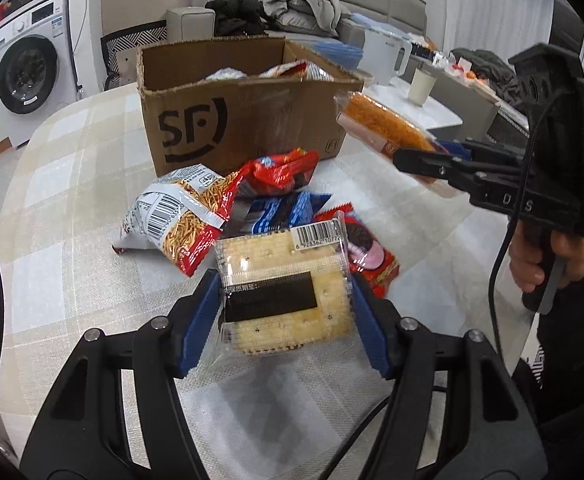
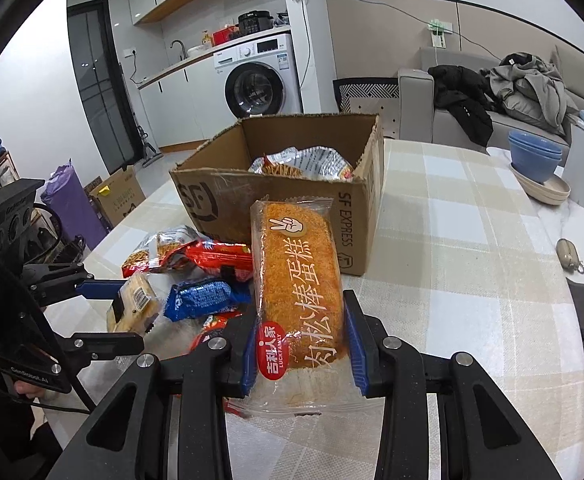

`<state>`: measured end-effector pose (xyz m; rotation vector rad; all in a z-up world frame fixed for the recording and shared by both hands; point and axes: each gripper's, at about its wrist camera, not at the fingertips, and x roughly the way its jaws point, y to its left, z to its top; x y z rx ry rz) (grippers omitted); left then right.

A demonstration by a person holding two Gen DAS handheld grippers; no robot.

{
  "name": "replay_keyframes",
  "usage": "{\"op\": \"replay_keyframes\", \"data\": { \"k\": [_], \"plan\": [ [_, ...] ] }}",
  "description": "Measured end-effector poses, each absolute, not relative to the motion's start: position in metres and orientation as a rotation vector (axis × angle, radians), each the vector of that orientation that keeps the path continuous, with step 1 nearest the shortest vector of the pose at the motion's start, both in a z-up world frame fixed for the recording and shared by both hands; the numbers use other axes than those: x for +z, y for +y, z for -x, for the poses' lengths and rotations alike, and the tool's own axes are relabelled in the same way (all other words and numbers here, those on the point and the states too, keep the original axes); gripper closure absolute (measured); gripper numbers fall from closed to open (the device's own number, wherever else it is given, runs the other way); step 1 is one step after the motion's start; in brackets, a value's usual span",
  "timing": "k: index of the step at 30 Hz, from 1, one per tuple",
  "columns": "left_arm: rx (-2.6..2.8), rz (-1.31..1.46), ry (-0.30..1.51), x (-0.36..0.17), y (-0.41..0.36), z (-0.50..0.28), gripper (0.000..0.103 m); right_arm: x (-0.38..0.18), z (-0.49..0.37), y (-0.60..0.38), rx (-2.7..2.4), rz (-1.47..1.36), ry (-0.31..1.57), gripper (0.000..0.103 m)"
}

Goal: Organize snacks
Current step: 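Lift both held packs and carry them over the cardboard box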

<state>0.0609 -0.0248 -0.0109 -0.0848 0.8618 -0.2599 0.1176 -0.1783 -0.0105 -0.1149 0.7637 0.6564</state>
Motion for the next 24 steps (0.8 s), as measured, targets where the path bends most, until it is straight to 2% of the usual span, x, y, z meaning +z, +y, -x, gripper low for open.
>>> {"op": "replay_keyframes", "data": {
  "k": [24],
  "plan": [
    [-0.182, 0.166, 0.690, 0.037, -0.003, -0.041, 0.041, 0.018, -0.113, -0.193, 0.645, 0.005, 0.656, 0.066]
  ]
}}
